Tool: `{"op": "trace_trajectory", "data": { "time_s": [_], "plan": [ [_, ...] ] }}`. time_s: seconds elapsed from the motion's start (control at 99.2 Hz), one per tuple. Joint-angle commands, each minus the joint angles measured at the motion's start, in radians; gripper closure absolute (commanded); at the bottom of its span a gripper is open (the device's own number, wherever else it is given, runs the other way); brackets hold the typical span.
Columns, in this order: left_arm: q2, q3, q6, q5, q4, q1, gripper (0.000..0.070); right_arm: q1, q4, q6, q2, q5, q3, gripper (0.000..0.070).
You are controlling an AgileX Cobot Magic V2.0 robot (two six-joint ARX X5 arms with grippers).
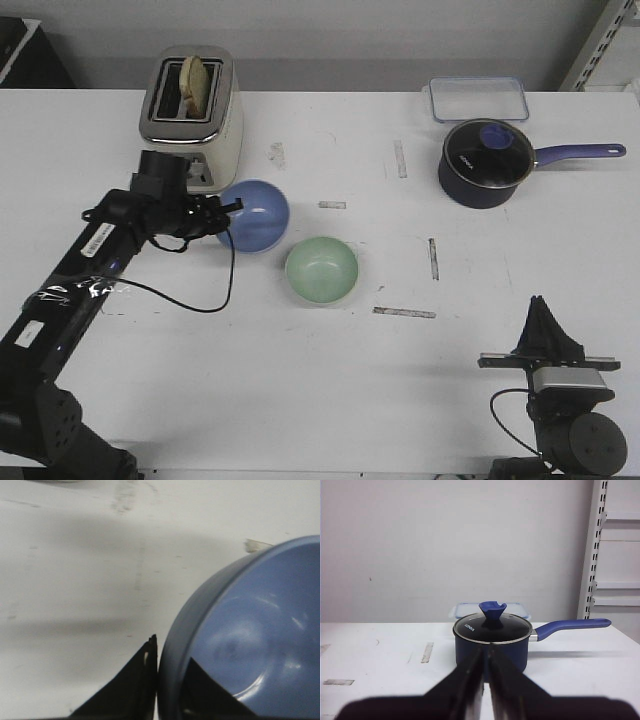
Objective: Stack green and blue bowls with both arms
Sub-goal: 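Lift the blue bowl with the left gripper over the green bowl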
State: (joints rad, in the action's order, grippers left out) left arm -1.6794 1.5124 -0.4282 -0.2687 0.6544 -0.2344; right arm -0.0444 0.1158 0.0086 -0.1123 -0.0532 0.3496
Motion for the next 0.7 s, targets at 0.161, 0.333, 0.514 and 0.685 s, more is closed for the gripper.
{"op": "trace_trajectory", "data": {
  "time_s": [0.161, 0.333, 0.514, 0.685],
  "plan": [
    [-0.069, 0.024, -0.063, -0.088, -0.139, -0.154, 0.0699, 0.001, -0.011, 0.018, 0.002, 0.000, 0.007, 0.0693],
    [-0.108, 0.024, -0.055, -0.088, -0.138, -0.221, 0.0699, 0.001, -0.011, 0.018, 0.002, 0.000, 0.007, 0.0693],
    [-0.144, 0.024, -0.050, -0.088, -0.129, -0.258, 0.0698, 0.001, -0.011, 0.018, 0.002, 0.000, 0.007, 0.0693],
    [-0.152, 0.024, -0.049, -0.088, -0.114, -0.274, 0.0690, 0.001, -0.011, 0.018, 0.002, 0.000, 0.007, 0.0693]
  ]
}}
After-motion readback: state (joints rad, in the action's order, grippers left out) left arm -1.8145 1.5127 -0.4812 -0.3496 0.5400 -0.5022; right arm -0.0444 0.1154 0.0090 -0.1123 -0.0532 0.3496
